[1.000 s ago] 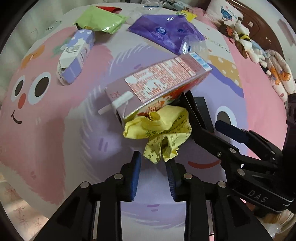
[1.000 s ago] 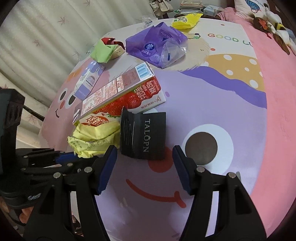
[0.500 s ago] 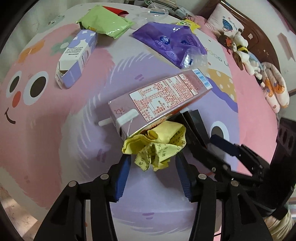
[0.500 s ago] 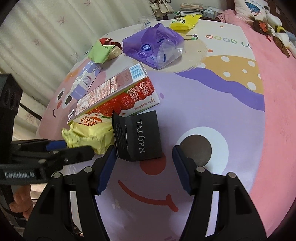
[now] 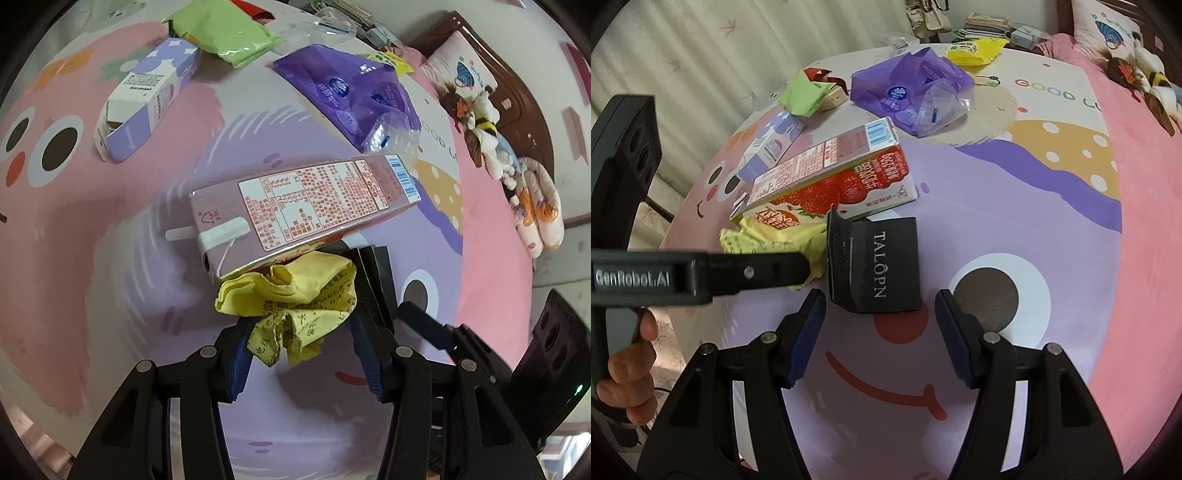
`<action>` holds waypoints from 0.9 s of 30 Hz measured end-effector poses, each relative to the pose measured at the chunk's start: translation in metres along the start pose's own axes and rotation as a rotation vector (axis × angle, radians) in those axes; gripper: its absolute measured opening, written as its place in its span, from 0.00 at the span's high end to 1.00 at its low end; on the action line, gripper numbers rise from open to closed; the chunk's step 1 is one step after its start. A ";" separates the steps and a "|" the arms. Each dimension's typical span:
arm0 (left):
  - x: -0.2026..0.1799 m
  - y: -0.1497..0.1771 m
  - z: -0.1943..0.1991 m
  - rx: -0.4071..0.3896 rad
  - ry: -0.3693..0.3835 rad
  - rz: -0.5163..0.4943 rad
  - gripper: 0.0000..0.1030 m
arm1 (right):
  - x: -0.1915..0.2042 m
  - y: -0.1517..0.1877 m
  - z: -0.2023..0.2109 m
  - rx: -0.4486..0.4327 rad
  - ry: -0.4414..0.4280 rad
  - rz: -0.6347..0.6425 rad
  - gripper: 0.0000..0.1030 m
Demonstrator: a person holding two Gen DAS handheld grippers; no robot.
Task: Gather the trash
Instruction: 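Grasp the black TALOPN box with the right tool while the left tool holds the yellow wrapper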
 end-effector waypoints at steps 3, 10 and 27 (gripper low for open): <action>0.002 -0.003 0.001 0.002 0.010 0.037 0.50 | 0.003 0.000 -0.001 0.001 0.000 0.010 0.42; 0.008 -0.010 0.001 -0.018 0.002 0.151 0.45 | 0.005 -0.003 -0.005 0.003 0.015 0.023 0.40; 0.016 -0.021 0.016 -0.133 -0.030 0.137 0.77 | 0.005 -0.022 -0.020 -0.028 0.086 0.037 0.61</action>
Point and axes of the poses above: each gripper's, at about its wrist camera, not at the fingertips, and z roughly against the way its jaws point, x to its left, y to its underside, the point moved 8 cm from there along -z, roughly the way its jaws point, and after that the axes turned 2 degrees about y, right-handed, at the moved point
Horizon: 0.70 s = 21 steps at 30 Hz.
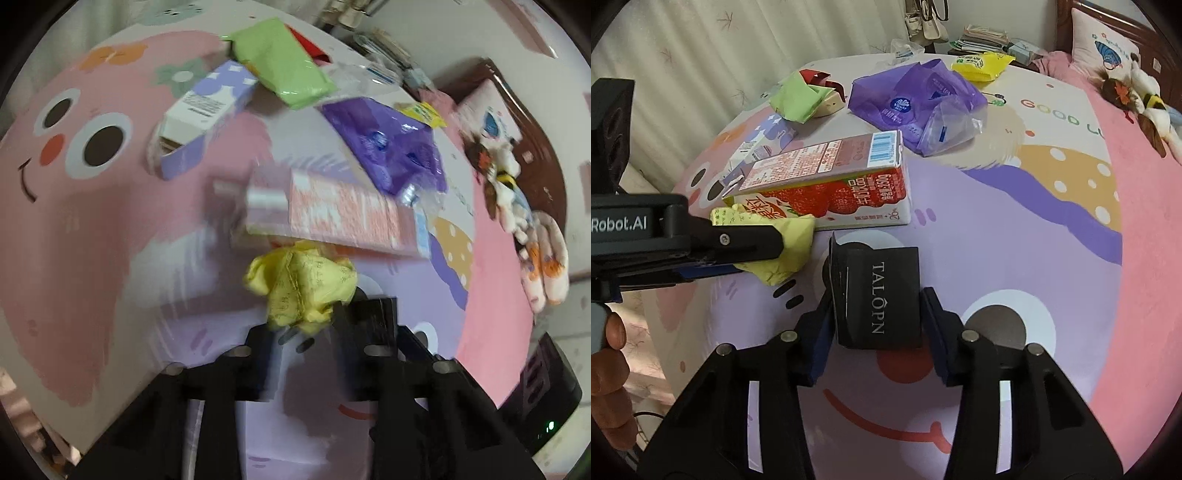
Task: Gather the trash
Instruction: 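Grasp the black TALOPN box with the right tool while the left tool holds the yellow wrapper, then carry the yellow wrapper and black box down over the bin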
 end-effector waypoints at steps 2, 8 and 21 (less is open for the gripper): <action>0.000 0.001 0.003 -0.018 -0.012 -0.029 0.77 | -0.001 0.000 0.000 -0.003 -0.002 -0.010 0.62; 0.005 0.003 0.009 -0.043 -0.034 -0.084 0.77 | 0.001 0.004 0.005 -0.011 -0.011 -0.024 0.63; 0.015 0.029 0.057 -0.085 -0.029 -0.248 0.78 | 0.008 0.014 0.035 -0.037 -0.051 -0.080 0.63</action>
Point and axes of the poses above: each gripper's, at about its wrist camera, not at the fingertips, and z roughly against the way its jaws point, x to its left, y to its underside, the point moved 8 cm from there along -z, roughly the way its jaws point, and after that the axes turned 2 degrees about y, right-handed, at the moved point
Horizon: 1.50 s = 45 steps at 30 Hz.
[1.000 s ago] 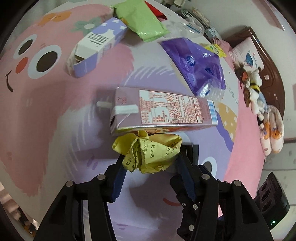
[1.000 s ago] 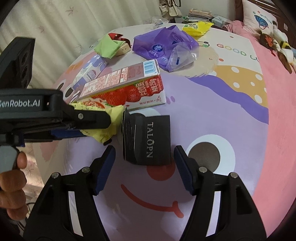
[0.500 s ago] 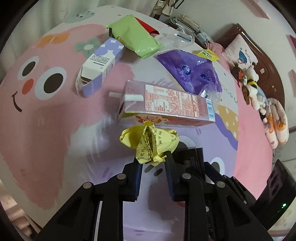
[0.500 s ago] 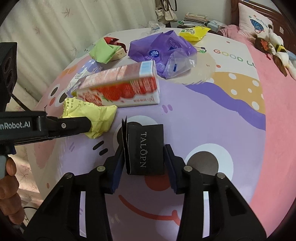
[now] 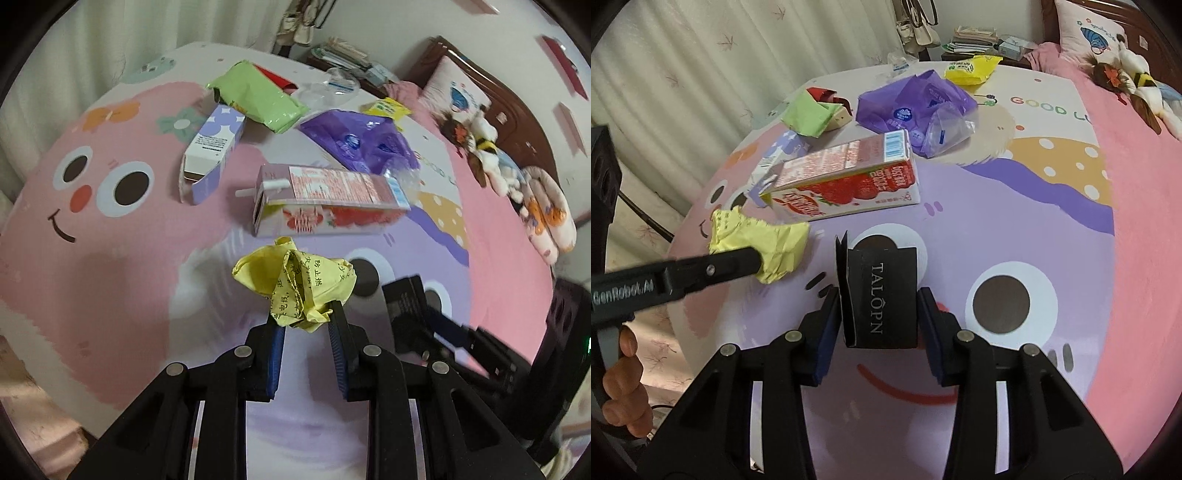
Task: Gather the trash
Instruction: 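Carry the yellow wrapper and black box down over the bin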
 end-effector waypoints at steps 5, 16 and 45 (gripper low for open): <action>0.006 0.028 0.042 -0.008 0.021 -0.090 0.78 | 0.014 0.011 0.023 -0.018 -0.002 -0.031 0.63; 0.050 0.116 0.146 -0.006 0.090 -0.313 0.78 | 0.093 0.086 0.090 -0.063 0.037 -0.122 0.63; 0.193 0.356 -0.029 0.344 0.070 -0.594 0.78 | 0.136 0.375 -0.058 0.187 0.204 -0.429 0.63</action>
Point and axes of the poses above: each gripper's, at about its wrist camera, not at the fingertips, and z roughly against the way its jaws point, x to its left, y to its underside, the point moved 8 cm from there along -z, roughly the way its jaws point, and after that the axes turned 2 degrees about y, right-handed, at the moved point
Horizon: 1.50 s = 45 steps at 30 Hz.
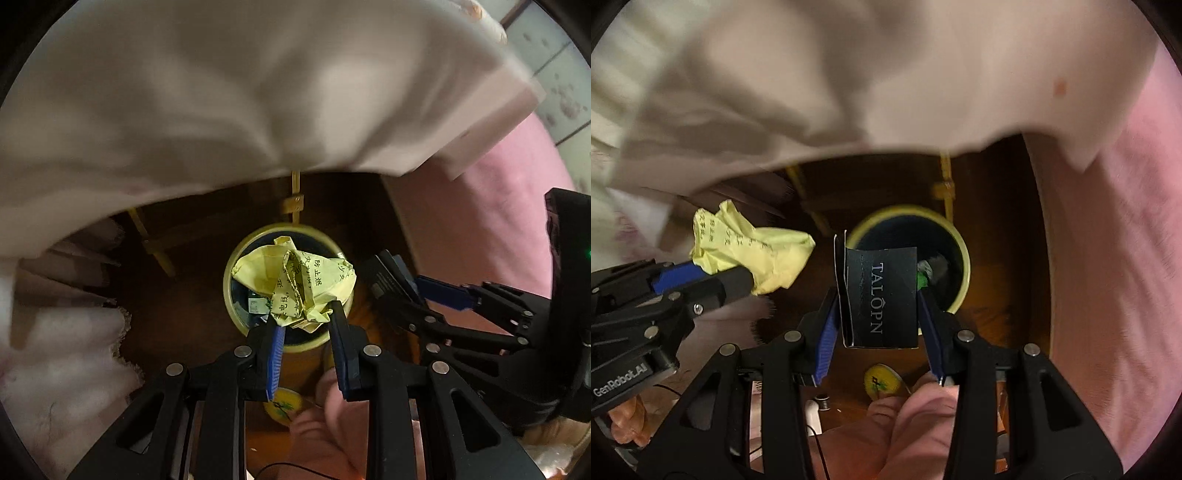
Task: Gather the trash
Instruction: 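Open both tools to drop the wrapper and box into the bin, then raise both tools back toward the table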
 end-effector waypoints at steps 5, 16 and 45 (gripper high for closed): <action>0.013 0.007 -0.069 0.028 -0.016 -0.013 0.77 | -0.028 0.013 -0.063 0.024 0.017 -0.038 0.62; 0.032 -0.003 -0.153 0.058 -0.048 0.033 0.25 | -0.052 0.011 -0.146 0.044 0.012 -0.050 0.60; 0.020 -0.076 0.133 -0.172 -0.158 0.167 0.24 | 0.012 -0.041 0.037 -0.031 -0.036 0.075 0.37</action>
Point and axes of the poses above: each gripper's, at about its wrist camera, not at the fingertips, and z roughly against the way its jaws point, x to its left, y to its underside, the point moved 8 cm from there along -z, roughly the way its jaws point, and after that the axes turned 2 degrees about y, right-handed, at the moved point
